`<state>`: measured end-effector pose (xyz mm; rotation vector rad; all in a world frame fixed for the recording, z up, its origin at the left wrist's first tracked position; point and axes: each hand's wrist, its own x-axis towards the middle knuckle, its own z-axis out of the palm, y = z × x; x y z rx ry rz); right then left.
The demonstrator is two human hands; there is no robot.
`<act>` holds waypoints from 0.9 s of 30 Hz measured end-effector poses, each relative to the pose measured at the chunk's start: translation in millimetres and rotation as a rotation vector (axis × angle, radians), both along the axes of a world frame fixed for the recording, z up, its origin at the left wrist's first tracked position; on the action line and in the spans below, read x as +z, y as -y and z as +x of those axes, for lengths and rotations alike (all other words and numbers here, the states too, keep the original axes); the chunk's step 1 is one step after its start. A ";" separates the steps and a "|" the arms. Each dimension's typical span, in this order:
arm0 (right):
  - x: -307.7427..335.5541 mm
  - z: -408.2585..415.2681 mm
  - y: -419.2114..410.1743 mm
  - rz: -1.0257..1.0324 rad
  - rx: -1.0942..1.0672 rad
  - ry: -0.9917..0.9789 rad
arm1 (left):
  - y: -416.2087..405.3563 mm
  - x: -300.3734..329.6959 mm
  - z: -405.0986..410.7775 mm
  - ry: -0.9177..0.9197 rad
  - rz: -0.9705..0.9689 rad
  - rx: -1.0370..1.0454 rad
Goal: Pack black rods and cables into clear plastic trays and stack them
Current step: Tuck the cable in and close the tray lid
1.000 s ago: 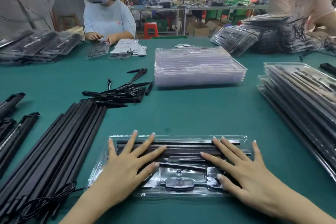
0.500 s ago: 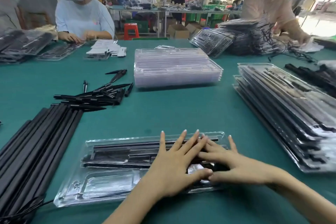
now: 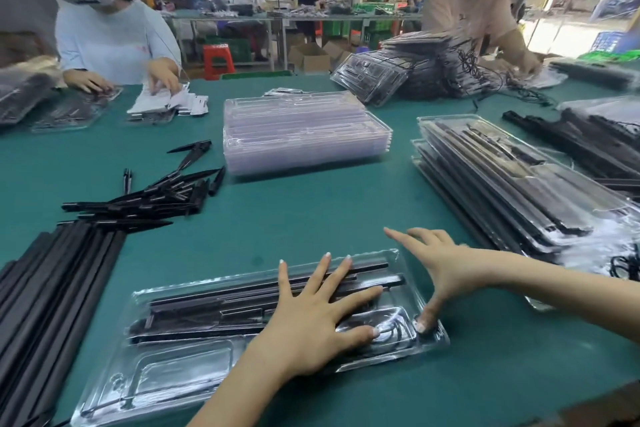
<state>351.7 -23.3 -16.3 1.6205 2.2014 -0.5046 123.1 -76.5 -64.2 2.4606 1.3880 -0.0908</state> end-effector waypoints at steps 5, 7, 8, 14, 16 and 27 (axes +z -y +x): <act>11.1 -21.4 -7.5 0.194 0.298 0.177 | -0.8 0.1 -0.3 -0.006 -0.007 -0.001; 9.9 -27.4 -10.4 0.234 0.385 0.201 | -1.9 -1.3 -0.4 -0.006 -0.005 0.003; 8.9 -29.4 -11.4 0.236 0.411 0.205 | -1.9 -1.0 0.0 0.001 0.004 0.001; -3.9 -27.7 -13.0 0.205 0.356 0.148 | 4.8 -5.8 2.1 0.057 0.137 0.005; -6.7 -22.9 -14.0 0.191 0.316 0.121 | 7.7 -2.7 6.6 0.066 0.273 -0.144; 0.8 0.2 -4.4 0.188 0.188 -0.022 | 10.9 -4.5 17.7 0.193 0.137 -0.217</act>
